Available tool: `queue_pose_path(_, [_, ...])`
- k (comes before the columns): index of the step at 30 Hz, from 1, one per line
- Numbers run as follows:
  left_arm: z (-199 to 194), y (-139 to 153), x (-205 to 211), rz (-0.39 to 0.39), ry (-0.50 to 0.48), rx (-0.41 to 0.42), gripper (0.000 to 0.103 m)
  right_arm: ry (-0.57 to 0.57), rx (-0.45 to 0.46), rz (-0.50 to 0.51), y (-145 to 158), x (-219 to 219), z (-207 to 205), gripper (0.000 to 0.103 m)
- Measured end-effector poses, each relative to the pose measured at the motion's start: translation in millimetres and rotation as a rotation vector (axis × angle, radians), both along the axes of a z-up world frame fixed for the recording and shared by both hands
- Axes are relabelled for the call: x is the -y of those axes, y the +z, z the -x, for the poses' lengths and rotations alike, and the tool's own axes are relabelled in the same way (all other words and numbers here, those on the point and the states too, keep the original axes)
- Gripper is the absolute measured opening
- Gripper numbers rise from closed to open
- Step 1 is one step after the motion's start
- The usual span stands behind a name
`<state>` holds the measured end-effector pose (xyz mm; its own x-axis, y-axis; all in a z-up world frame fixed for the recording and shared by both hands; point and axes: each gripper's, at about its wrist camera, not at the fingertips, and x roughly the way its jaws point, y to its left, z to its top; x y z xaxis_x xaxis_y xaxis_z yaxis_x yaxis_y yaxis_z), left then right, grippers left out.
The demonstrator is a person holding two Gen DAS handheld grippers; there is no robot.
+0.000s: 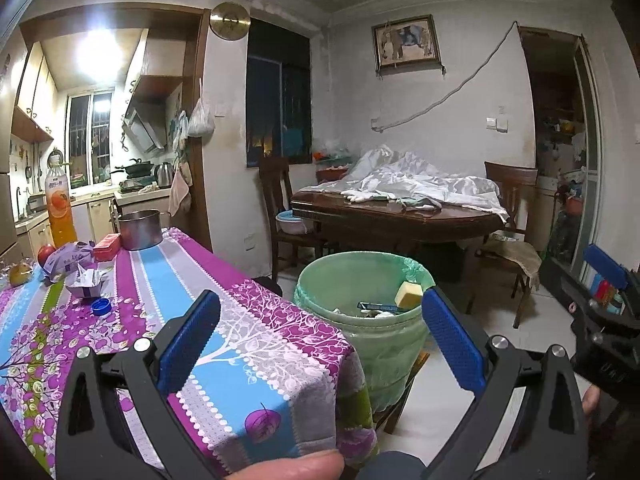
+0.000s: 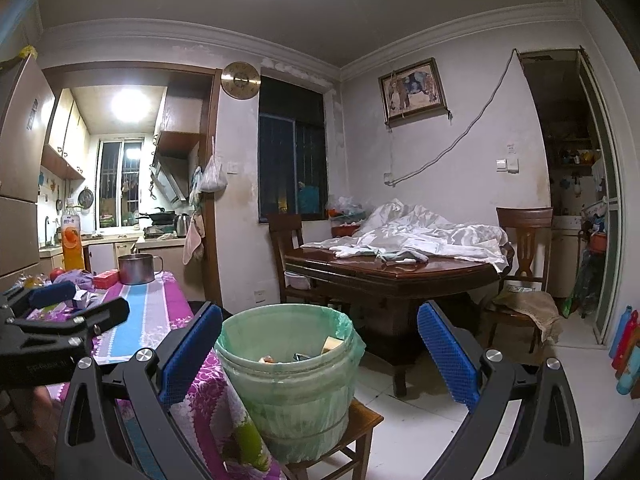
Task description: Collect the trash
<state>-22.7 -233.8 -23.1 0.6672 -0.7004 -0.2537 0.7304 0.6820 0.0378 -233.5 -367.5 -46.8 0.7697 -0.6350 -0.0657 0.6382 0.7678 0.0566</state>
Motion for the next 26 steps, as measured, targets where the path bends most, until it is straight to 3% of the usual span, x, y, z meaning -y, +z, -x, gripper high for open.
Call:
queue_pose_path(15, [5.4, 1.6, 0.9, 0.005, -0.034, 0.013, 0.097, 0.005, 0.007, -0.001, -7.4, 2.5, 1.4, 0.098])
queue_pose_path(26, [2.6, -4.0, 9.7, -0.039, -0.049, -0.014, 0.097, -0.002, 0.008, -0.012, -11.7, 5.5, 1.1, 0.098])
